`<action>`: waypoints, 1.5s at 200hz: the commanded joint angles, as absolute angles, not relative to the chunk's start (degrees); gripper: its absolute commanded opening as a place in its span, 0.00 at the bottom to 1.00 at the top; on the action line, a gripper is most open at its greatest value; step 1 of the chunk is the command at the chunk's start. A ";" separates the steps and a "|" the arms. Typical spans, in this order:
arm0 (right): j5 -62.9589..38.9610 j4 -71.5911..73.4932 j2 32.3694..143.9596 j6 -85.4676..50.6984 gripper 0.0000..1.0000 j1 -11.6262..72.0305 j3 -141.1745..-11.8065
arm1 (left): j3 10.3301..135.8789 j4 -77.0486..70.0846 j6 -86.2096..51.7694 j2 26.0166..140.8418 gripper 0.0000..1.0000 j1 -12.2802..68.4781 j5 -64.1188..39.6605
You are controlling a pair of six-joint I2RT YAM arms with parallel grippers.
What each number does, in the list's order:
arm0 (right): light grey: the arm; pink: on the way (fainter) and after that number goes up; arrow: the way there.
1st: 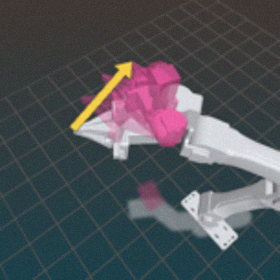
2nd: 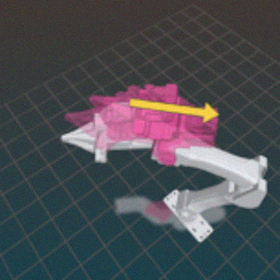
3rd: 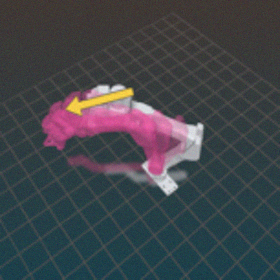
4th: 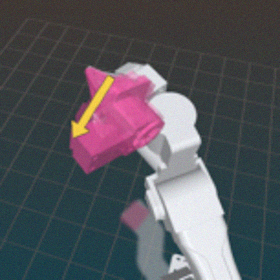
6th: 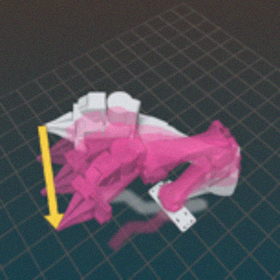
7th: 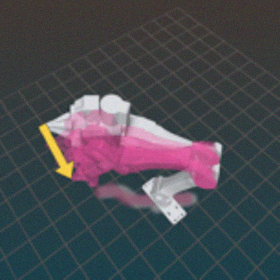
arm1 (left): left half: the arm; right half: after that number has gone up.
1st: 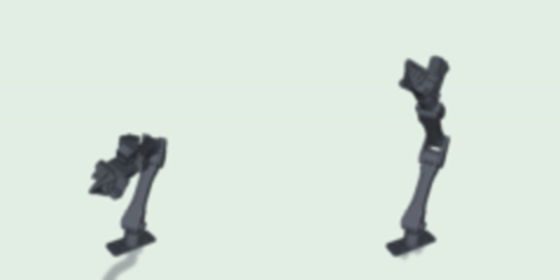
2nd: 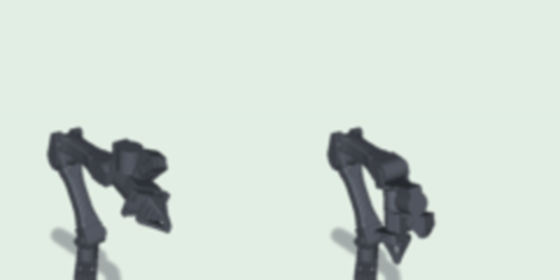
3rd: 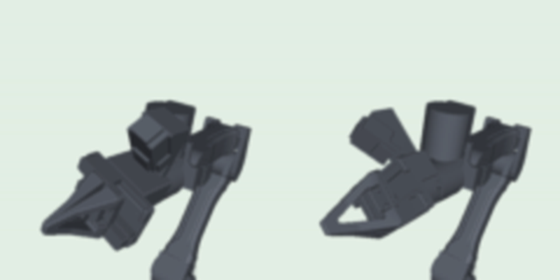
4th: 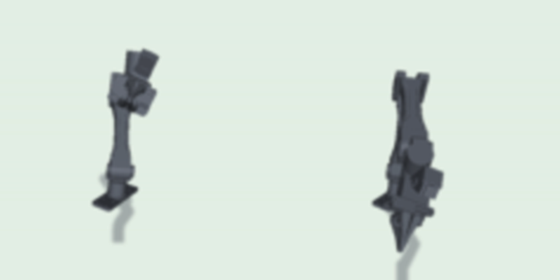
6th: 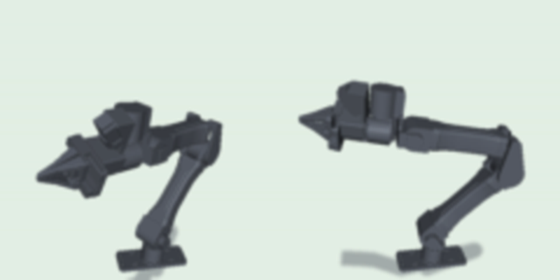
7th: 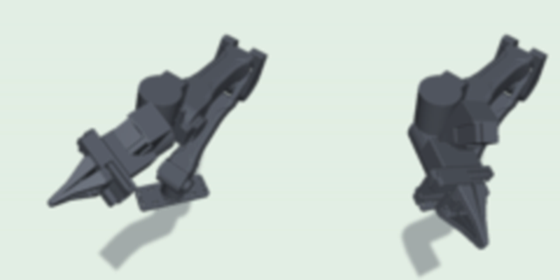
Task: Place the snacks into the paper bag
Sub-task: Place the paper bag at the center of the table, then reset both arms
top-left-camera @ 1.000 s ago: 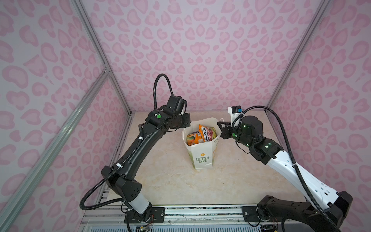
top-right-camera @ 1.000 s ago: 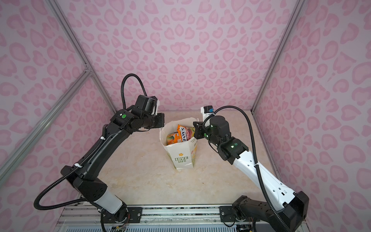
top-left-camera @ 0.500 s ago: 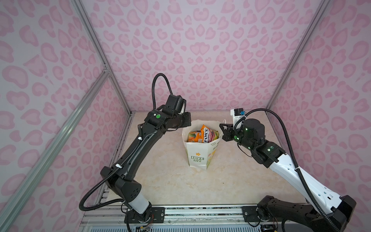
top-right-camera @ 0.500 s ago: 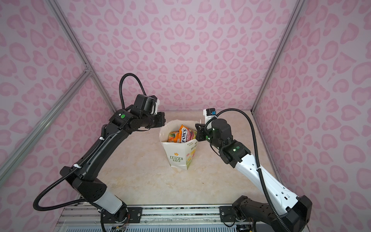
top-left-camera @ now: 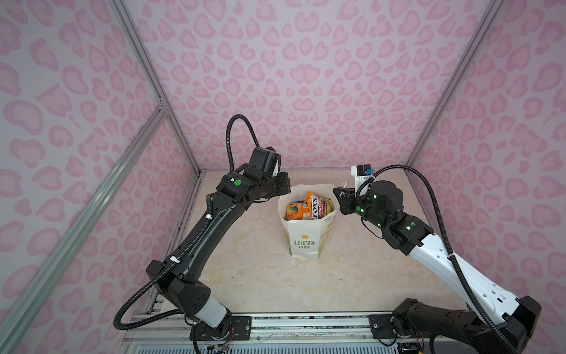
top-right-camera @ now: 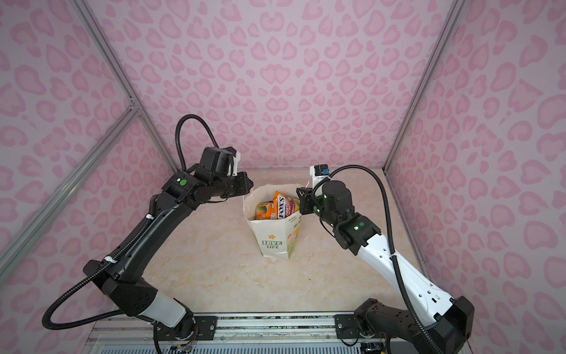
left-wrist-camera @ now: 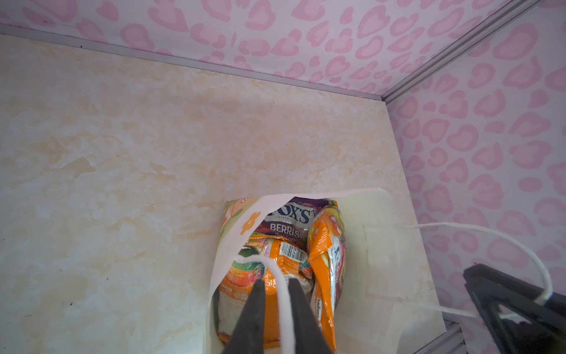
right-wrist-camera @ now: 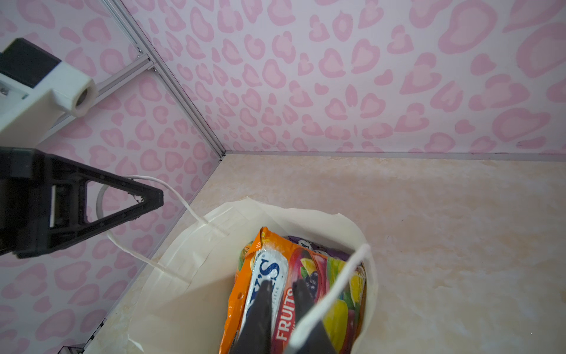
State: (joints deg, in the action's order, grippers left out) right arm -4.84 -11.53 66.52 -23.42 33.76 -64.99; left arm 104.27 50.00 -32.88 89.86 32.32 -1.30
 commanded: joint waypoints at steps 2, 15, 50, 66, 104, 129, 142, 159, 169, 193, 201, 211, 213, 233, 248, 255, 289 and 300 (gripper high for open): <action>-3.79 -10.59 66.07 -24.01 0.21 33.78 -64.42 | 104.67 48.43 -32.39 89.67 0.35 32.26 -1.38; -3.52 -10.63 65.93 -24.04 0.27 33.77 -64.33 | 104.61 48.73 -32.13 89.42 0.58 32.26 -1.30; -2.75 -10.55 65.74 -24.55 0.60 33.70 -64.25 | 104.23 49.38 -31.42 88.65 1.00 32.26 -1.37; -2.72 -10.55 65.67 -24.87 0.72 33.79 -64.15 | 104.17 50.11 -31.12 88.31 0.98 32.17 -0.84; -1.87 -11.07 64.89 -25.29 0.85 33.84 -63.76 | 102.95 52.03 -29.51 86.62 0.98 32.17 -0.05; -1.56 -11.92 62.97 -25.11 0.98 33.85 -64.08 | 99.98 50.32 -28.74 82.40 0.98 31.82 -4.74; -1.24 -12.13 61.42 -24.95 0.98 33.98 -64.10 | 98.67 49.66 -29.32 79.83 0.98 31.73 -4.74; 0.68 -12.67 58.62 -24.62 0.98 33.95 -63.97 | 96.35 49.28 -30.73 75.21 0.98 31.25 0.89; 2.90 -13.32 57.00 -24.33 0.98 33.82 -63.75 | 93.42 47.64 -31.85 71.44 0.98 30.14 4.29; 5.46 -14.42 54.14 -24.08 0.98 31.66 -62.51 | 83.87 40.91 -35.02 62.01 0.98 26.38 11.61; 5.27 -14.80 53.58 -24.44 0.98 29.94 -62.04 | 80.52 39.29 -36.15 59.65 0.98 25.77 16.03; 5.73 -15.46 53.28 -25.50 0.98 27.63 -61.52 | 76.71 37.50 -36.73 57.44 0.98 24.83 21.29; 5.83 -15.58 53.27 -25.65 0.98 27.21 -61.39 | 75.62 37.28 -36.91 57.10 0.98 24.69 22.44; 8.73 -16.24 53.64 -27.16 0.98 22.24 -59.70 | 68.29 33.60 -38.36 55.06 0.98 23.53 32.97; 7.83 -14.65 54.20 -28.01 0.98 17.69 -57.32 | 62.53 29.70 -39.82 54.93 0.97 23.33 40.39; 8.35 -13.89 54.63 -28.08 0.98 15.85 -56.08 | 59.47 27.06 -40.62 55.17 0.97 23.27 44.08; 15.23 -6.70 56.93 -26.10 0.98 10.33 -48.11 | 44.00 9.47 -41.14 60.66 0.97 22.45 60.55; 17.05 -1.82 56.96 -24.71 0.98 9.72 -43.81 | 42.61 8.76 -42.54 64.07 0.97 21.37 61.81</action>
State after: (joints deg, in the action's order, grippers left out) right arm 11.25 -11.03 56.49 -27.18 11.38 -49.69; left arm 46.35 20.49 -39.53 59.79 22.70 48.64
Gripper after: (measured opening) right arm 0.982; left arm 0.976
